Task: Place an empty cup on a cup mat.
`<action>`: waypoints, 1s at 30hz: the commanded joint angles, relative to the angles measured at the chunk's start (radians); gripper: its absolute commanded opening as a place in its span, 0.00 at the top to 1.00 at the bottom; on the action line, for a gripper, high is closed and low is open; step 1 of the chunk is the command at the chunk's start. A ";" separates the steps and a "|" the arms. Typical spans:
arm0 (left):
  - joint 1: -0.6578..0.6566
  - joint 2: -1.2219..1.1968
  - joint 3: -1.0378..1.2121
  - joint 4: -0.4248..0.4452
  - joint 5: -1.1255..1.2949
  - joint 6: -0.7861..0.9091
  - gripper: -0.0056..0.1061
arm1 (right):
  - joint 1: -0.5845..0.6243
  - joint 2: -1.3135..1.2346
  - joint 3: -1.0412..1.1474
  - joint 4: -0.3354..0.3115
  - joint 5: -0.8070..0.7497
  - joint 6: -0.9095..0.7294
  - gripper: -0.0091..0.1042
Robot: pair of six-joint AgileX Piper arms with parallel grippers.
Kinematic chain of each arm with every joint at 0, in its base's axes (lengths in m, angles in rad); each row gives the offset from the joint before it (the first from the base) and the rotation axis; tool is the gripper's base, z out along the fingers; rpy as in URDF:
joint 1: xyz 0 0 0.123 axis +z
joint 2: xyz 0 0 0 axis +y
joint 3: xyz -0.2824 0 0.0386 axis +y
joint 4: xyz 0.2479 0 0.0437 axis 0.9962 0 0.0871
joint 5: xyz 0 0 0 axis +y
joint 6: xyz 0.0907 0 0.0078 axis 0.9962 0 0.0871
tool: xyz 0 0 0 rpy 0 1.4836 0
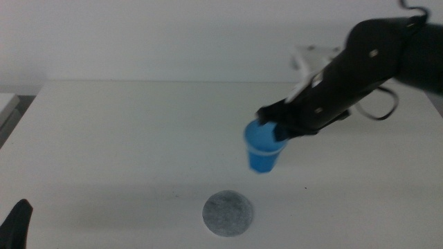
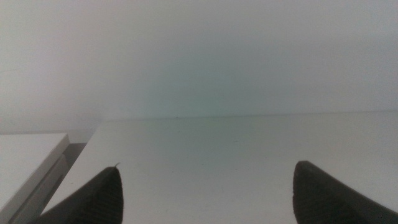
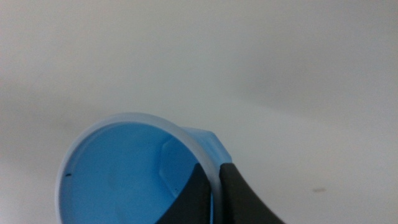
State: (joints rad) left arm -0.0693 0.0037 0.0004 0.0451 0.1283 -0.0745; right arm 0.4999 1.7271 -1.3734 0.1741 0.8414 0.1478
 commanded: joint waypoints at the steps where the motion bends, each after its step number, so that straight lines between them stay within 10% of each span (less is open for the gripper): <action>1: -0.001 -0.004 0.000 0.000 -0.013 -0.003 0.11 | 0.060 0.013 -0.004 -0.004 0.003 0.003 0.92; 30: -0.001 -0.004 0.000 0.000 -0.013 -0.003 0.11 | 0.188 0.164 -0.004 0.032 -0.026 0.032 0.92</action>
State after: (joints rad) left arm -0.0693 0.0037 0.0004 0.0451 0.1283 -0.0745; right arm 0.6866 1.8900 -1.3734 0.2065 0.8166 0.1809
